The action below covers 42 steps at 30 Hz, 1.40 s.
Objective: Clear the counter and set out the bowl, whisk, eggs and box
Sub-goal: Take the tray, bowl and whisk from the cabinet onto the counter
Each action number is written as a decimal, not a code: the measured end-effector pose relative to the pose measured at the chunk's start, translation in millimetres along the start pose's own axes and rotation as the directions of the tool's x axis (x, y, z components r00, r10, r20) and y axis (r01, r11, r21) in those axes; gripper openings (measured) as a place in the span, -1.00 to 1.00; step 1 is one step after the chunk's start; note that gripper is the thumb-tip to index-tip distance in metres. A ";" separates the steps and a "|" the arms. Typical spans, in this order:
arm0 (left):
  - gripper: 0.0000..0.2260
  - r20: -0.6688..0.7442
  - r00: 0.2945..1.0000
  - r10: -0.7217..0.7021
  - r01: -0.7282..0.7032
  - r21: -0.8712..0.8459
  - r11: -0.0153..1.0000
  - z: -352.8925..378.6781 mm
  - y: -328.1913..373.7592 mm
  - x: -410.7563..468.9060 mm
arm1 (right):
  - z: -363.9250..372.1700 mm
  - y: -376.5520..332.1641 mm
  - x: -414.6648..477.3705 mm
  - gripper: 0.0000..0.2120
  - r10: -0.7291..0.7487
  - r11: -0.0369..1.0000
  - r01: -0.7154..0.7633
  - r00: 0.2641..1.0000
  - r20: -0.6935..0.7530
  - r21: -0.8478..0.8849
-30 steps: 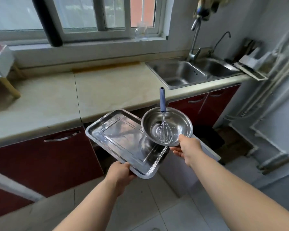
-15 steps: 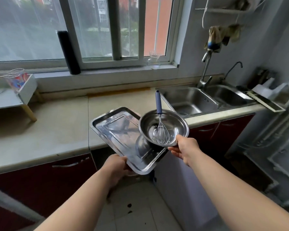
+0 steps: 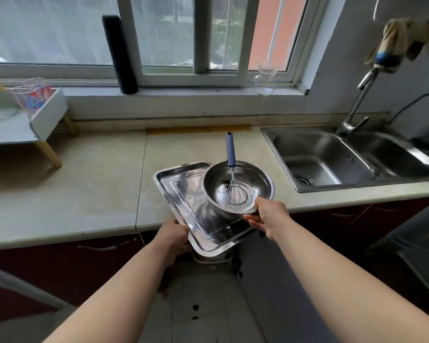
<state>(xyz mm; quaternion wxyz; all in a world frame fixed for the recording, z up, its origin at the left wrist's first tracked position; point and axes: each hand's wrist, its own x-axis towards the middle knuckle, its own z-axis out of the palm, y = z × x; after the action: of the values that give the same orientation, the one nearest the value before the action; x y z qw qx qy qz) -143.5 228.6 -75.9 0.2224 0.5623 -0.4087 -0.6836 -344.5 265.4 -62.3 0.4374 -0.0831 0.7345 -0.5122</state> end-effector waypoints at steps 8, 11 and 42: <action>-0.80 -0.017 1.000 0.004 -0.003 0.074 0.997 -25.7 36.6 78.9 | 63.6 -16.2 44.6 -0.89 0.036 0.999 -0.036 0.999 0.041 0.008; -0.77 0.004 0.999 -0.032 0.031 0.086 0.996 -36.3 48.3 108.6 | 88.5 -22.2 60.6 -0.91 0.057 0.998 -0.058 0.998 0.030 0.019; -0.85 -0.200 0.979 -0.048 0.093 0.223 0.970 -90.8 75.1 220.9 | 194.6 -21.6 125.0 -0.77 0.173 0.980 -0.179 0.982 0.072 0.081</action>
<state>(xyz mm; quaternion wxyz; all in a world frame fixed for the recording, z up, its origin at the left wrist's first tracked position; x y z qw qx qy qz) -128.2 -10.7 -147.8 0.1694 0.6621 -0.4417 -0.5812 -285.4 51.9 -132.2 0.5078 -0.0151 0.7013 -0.5001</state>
